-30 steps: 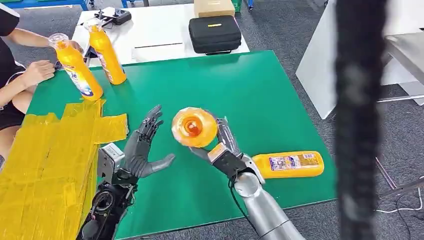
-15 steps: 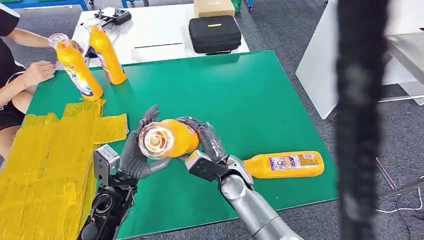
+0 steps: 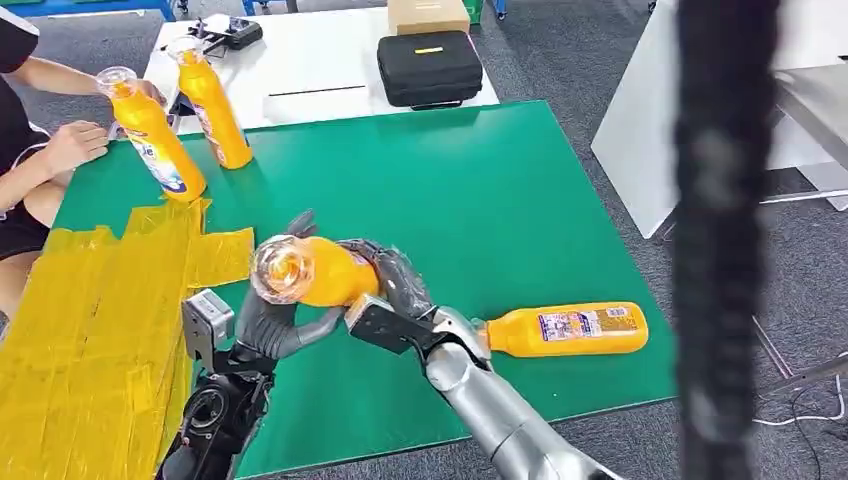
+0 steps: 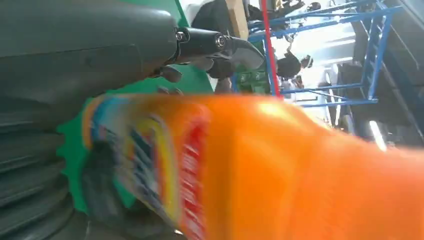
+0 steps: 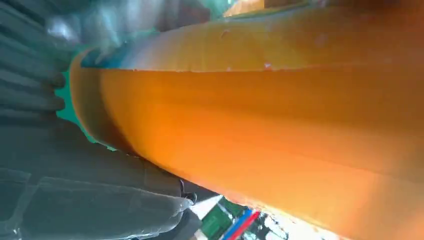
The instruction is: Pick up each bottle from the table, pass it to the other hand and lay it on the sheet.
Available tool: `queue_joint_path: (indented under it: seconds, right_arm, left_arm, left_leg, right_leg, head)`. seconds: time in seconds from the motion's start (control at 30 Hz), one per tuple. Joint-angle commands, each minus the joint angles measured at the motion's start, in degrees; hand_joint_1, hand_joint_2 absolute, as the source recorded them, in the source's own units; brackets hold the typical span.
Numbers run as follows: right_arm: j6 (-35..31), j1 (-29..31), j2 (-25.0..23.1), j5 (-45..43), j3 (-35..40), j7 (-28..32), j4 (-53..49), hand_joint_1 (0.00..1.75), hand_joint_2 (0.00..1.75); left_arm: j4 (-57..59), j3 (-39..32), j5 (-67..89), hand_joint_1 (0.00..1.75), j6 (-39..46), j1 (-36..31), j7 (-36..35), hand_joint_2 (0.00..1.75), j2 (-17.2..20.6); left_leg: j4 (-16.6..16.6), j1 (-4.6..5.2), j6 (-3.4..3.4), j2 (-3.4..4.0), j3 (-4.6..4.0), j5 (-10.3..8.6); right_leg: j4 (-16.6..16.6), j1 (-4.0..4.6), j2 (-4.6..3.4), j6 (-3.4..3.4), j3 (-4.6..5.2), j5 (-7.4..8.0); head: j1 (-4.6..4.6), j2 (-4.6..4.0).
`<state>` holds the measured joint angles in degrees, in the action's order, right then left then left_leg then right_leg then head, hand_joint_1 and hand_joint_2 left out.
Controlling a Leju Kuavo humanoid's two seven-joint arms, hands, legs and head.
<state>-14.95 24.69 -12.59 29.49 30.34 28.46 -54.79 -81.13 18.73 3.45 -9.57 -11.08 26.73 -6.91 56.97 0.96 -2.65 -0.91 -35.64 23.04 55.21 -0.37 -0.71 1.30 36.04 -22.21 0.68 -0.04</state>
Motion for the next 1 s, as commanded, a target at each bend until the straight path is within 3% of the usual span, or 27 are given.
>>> queue_joint_path:
  seconds: [0.03, 0.43, 0.47, 0.5, 0.53, 1.0]
  right_arm:
    - [1.4, 3.4, -2.3, 3.0, 8.0, 0.8, 8.6, 1.75, 1.75]
    - [3.4, 1.7, -0.8, 5.1, 14.1, 0.1, 2.2, 1.75, 1.75]
    - [3.3, 1.5, -0.8, 5.1, 14.0, 0.0, 2.1, 1.75, 1.75]
    - [3.2, 1.4, -0.6, 5.0, 14.1, -0.2, 2.1, 1.75, 1.75]
    - [3.1, 1.2, -0.4, 4.9, 13.9, -0.4, 2.2, 1.75, 1.75]
    - [-0.1, 0.5, 0.3, 3.1, 11.3, 0.0, 2.6, 1.75, 1.75]
  left_arm:
    - [4.5, 1.5, -1.0, 0.00, -0.3, -3.8, -0.2, 1.75, -0.1]
    - [3.7, 0.0, -2.3, 0.05, 0.2, -4.1, -0.3, 1.75, -0.5]
    - [3.8, -0.1, -2.5, 1.48, 0.3, -4.0, -0.2, 1.75, -0.6]
    - [3.8, -0.2, -2.6, 1.48, 0.4, -4.0, -0.1, 1.75, -0.7]
    - [3.9, -0.4, -2.8, 1.75, 0.6, -3.8, 0.1, 1.75, -0.8]
    - [4.5, -1.7, -4.2, 1.75, 2.8, -3.0, 1.3, 1.75, -0.7]
  left_leg:
    - [0.0, -0.10, 0.28, 0.09, 0.48, 0.22]
    - [0.0, -0.08, 0.18, -0.04, 0.21, 0.10]
    - [0.1, -0.13, 0.25, -0.03, 0.33, 0.19]
    - [0.0, -0.08, 0.19, -0.04, 0.23, 0.12]
    - [0.0, -0.08, 0.16, -0.05, 0.17, 0.08]
    - [0.0, -0.11, 0.23, -0.07, 0.36, 0.16]
  right_leg:
    - [0.0, 0.11, 0.05, -0.07, -0.49, -0.20]
    - [0.0, 0.07, 0.13, -0.04, -0.24, -0.12]
    - [0.0, 0.13, 0.15, -0.05, -0.38, -0.20]
    - [0.0, 0.08, 0.14, -0.04, -0.27, -0.13]
    - [0.0, 0.08, 0.13, -0.03, -0.21, -0.09]
    - [0.0, 0.11, 0.19, -0.04, -0.40, -0.19]
  head:
    - [0.02, 0.00]
    - [0.00, 0.00]
    - [0.00, 0.00]
    - [0.02, 0.00]
    - [0.00, 0.00]
    - [0.02, 0.00]
